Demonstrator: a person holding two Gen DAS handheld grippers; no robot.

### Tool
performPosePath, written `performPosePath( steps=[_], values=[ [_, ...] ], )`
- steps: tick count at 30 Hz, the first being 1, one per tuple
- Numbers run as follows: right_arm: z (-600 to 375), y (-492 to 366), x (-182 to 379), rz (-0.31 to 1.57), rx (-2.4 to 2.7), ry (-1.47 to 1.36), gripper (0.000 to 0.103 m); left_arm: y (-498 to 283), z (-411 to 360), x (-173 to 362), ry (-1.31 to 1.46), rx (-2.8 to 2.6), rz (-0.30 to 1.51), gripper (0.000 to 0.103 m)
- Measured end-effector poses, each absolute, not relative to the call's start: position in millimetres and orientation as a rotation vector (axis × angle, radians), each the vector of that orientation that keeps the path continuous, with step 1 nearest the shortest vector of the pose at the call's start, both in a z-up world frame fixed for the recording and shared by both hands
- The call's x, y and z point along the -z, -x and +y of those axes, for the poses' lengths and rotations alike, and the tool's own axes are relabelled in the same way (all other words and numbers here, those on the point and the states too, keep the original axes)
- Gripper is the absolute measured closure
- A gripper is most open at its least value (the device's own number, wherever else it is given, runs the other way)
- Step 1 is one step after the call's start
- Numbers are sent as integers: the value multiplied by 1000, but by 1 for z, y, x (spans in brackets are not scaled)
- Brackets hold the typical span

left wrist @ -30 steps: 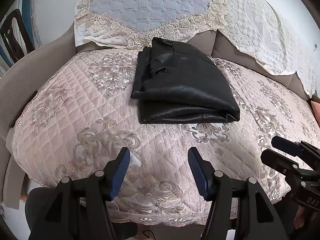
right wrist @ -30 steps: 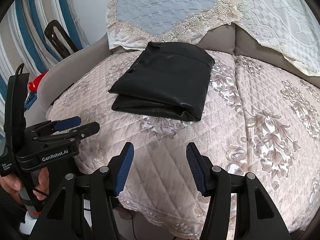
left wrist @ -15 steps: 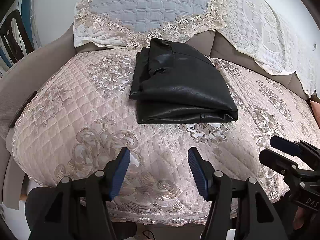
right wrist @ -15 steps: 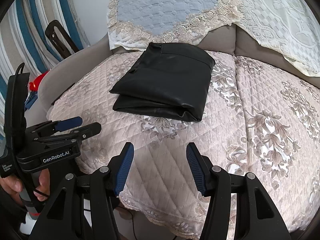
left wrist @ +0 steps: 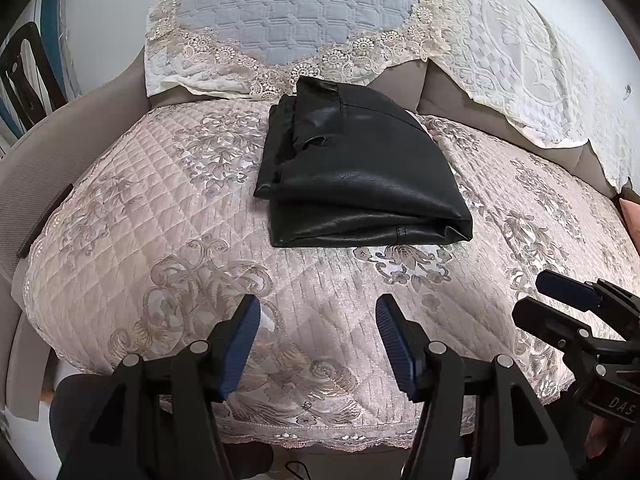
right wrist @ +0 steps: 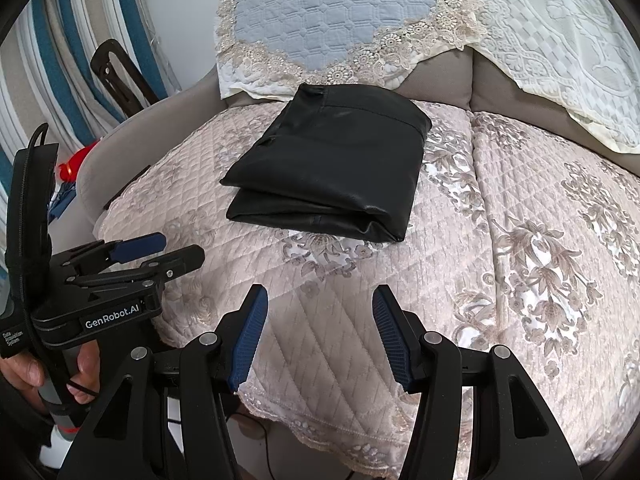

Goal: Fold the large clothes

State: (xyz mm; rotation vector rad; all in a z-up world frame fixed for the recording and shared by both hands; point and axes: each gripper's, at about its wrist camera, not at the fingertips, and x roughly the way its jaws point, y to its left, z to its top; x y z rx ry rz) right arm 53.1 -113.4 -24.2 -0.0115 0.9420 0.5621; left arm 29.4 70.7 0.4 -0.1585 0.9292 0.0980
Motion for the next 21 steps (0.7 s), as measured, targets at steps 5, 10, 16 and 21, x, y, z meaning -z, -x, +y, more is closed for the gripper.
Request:
performPosePath(
  steps=[5,10,16,21],
  values=[
    [-113,-53,24,942,-562,10,47,-29,71,0,159,-97,929,41],
    [-112,-53,25,943,-565,12,47,-30,71,0,158,-96,930,41],
    [-111,-53,25,943,-564,11,47,-29,70,0,155,-96,930,41],
    [-111,-52,26,945,-568,13,47,-29,70,0,157,-94,932,41]
  ],
)
